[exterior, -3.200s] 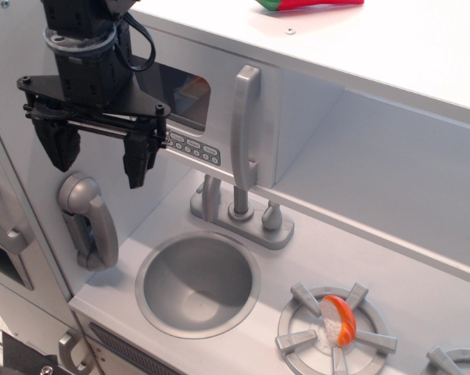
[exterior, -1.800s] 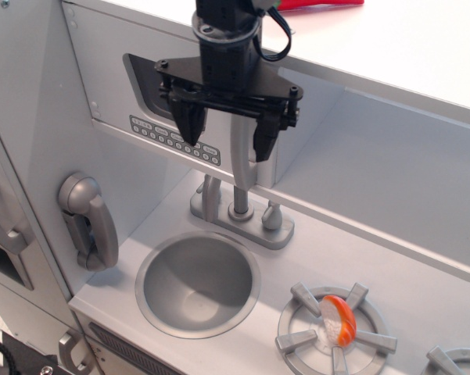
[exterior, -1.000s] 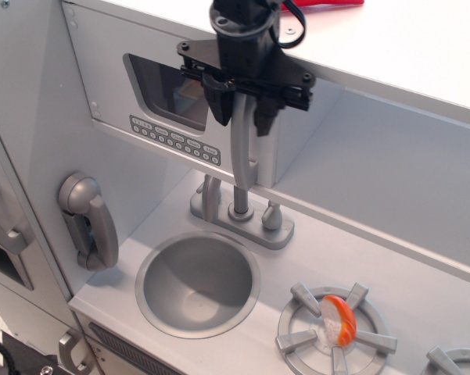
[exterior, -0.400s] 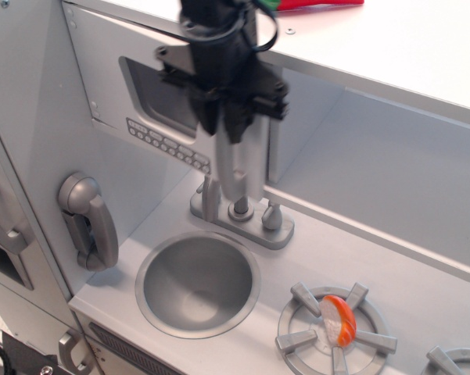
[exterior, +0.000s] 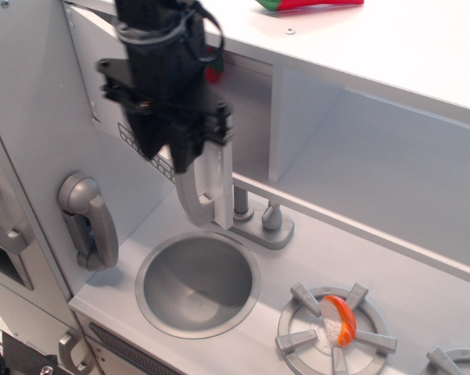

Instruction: Open microwave

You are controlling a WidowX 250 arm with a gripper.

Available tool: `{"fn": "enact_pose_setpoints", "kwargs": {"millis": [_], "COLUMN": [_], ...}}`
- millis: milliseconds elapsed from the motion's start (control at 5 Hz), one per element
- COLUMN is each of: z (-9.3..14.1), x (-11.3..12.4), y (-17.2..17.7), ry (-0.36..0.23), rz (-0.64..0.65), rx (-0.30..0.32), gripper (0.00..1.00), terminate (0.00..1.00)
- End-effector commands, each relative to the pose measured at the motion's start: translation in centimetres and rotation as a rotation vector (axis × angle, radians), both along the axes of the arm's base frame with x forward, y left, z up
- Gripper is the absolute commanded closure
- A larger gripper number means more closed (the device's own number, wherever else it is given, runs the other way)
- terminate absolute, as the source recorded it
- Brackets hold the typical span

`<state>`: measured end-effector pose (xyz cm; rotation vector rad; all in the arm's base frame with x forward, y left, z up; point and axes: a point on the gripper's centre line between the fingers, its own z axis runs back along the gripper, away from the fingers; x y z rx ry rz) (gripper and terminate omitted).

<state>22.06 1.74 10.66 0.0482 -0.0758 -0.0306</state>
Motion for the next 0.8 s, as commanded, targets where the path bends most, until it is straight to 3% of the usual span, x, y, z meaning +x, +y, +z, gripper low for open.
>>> {"fn": "enact_pose_setpoints", "kwargs": {"millis": [0,200,400,600], "z": [0.7,0.9,1.4,1.9], "x": [-2.0,-1.2,1.0,4.6], "y": [-4.1,-7.0,-9.5,-10.1], "ry": [0.078,0.052,0.048,-0.023], "rz": [-0.083,-0.078,-0.04,0.002], "rx": [0.035,0.02,-0.043,-0.09], "gripper": [0.0,0.0,0.0,0.0], "terminate": [0.0,0.0,0.0,0.0]}}
